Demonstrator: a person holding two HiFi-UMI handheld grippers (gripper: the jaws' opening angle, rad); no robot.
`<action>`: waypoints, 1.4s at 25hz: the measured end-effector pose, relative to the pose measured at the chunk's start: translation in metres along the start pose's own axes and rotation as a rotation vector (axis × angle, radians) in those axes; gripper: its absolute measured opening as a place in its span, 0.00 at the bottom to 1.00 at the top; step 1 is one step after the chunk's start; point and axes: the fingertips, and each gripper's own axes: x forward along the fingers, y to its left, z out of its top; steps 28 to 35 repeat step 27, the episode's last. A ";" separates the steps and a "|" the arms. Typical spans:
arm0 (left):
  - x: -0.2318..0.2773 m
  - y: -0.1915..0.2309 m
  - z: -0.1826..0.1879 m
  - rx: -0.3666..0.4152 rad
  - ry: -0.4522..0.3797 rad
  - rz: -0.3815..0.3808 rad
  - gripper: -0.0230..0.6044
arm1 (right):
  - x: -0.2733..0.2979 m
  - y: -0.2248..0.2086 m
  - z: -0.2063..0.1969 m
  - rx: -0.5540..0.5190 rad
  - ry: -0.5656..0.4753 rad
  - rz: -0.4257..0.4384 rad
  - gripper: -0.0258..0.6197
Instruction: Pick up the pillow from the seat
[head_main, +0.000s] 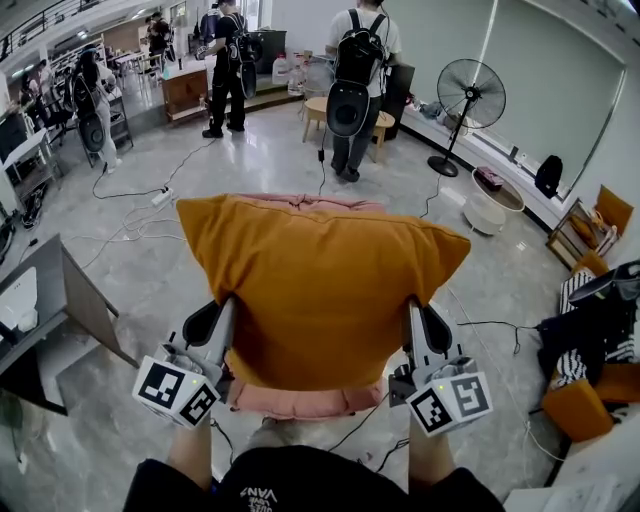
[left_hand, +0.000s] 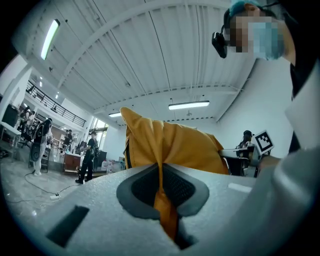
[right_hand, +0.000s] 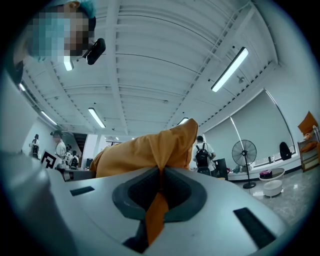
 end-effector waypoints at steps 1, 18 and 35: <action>0.000 -0.001 0.001 0.001 -0.003 0.000 0.07 | -0.001 0.000 0.001 -0.002 -0.003 0.002 0.07; -0.003 -0.002 -0.007 -0.026 0.027 0.016 0.07 | -0.004 -0.004 -0.012 0.020 0.026 -0.001 0.07; -0.006 0.009 -0.015 -0.037 0.041 0.022 0.07 | 0.003 0.002 -0.024 0.021 0.046 0.004 0.06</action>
